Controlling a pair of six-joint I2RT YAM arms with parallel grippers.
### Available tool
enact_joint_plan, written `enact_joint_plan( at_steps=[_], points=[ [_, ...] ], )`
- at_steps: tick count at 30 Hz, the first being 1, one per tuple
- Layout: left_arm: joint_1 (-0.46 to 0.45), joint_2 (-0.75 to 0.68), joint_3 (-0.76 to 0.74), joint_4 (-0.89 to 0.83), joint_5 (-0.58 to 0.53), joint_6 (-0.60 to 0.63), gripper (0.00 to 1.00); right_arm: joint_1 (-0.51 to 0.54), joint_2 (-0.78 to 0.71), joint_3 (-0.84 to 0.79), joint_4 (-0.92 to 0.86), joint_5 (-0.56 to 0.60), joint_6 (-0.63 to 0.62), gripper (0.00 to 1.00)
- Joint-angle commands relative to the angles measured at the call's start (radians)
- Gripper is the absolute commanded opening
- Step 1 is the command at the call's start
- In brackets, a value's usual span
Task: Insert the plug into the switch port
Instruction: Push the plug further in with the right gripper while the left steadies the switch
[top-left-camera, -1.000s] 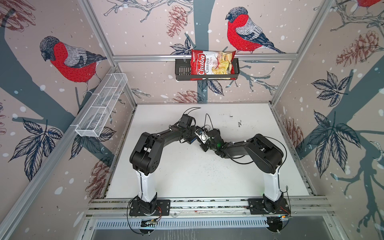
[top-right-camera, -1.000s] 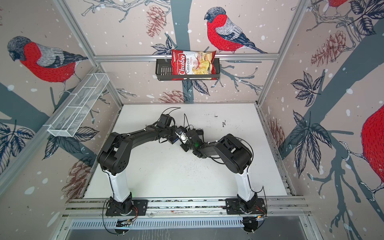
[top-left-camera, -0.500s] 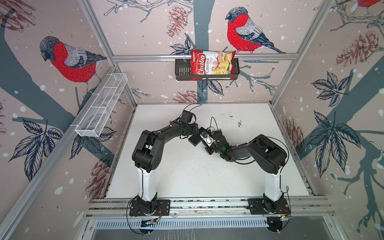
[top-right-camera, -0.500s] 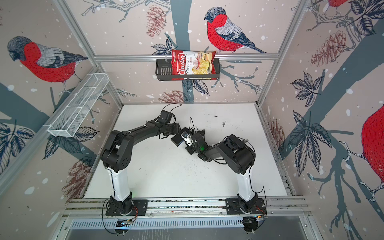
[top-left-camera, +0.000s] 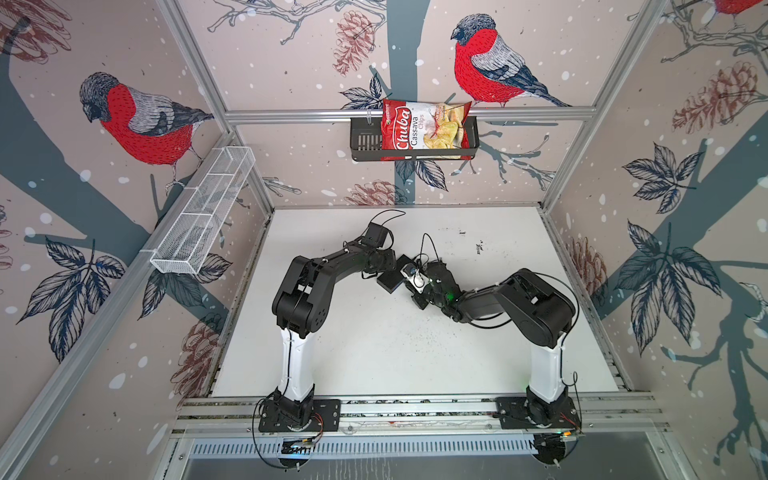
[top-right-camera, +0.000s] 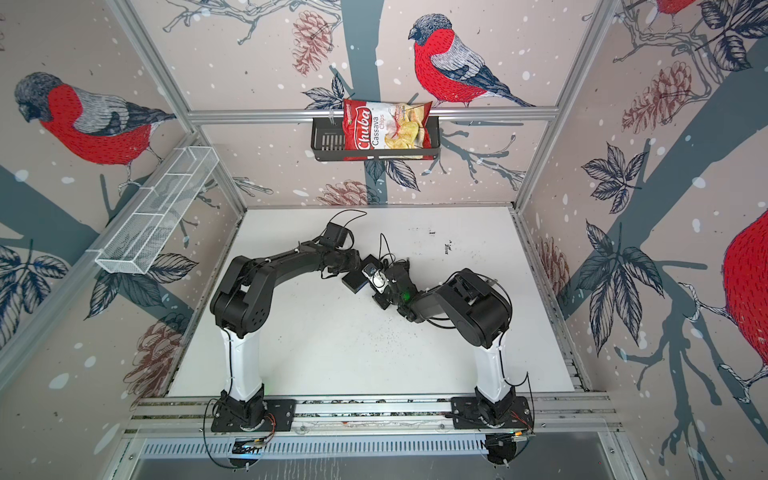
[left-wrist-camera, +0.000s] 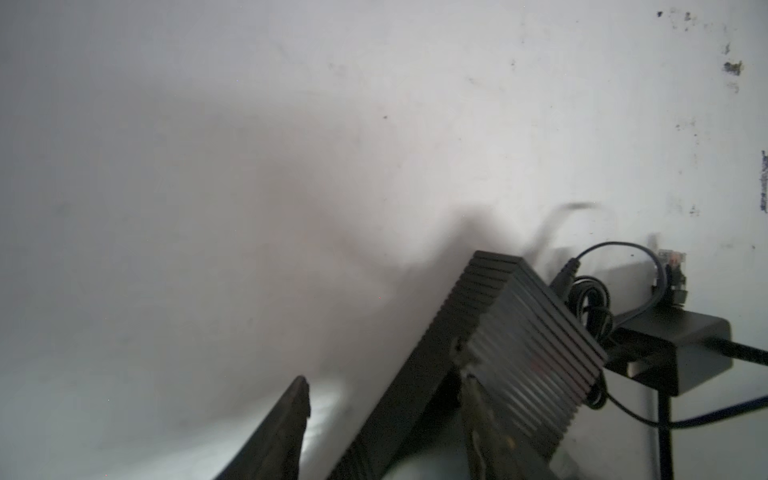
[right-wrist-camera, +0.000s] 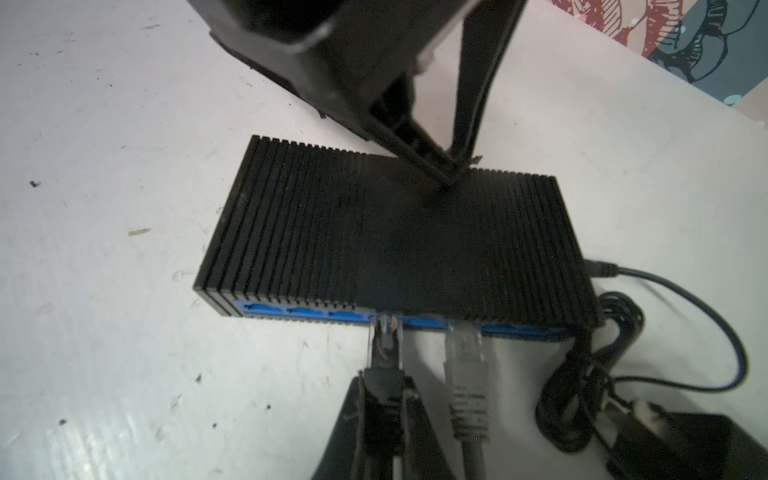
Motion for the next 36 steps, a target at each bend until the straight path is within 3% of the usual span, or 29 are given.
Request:
enact_joint_plan(
  at_steps=[1,13,25,36],
  points=[
    [0.011,-0.028,0.000,0.018,-0.046,-0.007,0.58,0.001,0.003,-0.012,-0.135,-0.006,-0.022,0.00],
    [0.019,0.093,0.132,-0.025,-0.022,0.043,0.57,0.001,-0.014,-0.031,-0.126,-0.049,-0.055,0.00],
    [-0.054,0.124,0.083,-0.044,-0.049,0.050,0.56,0.003,-0.016,-0.018,-0.124,-0.069,-0.104,0.00],
    [-0.112,0.085,-0.031,-0.018,-0.045,-0.043,0.52,0.008,0.015,0.065,-0.193,0.026,-0.011,0.00]
  ],
)
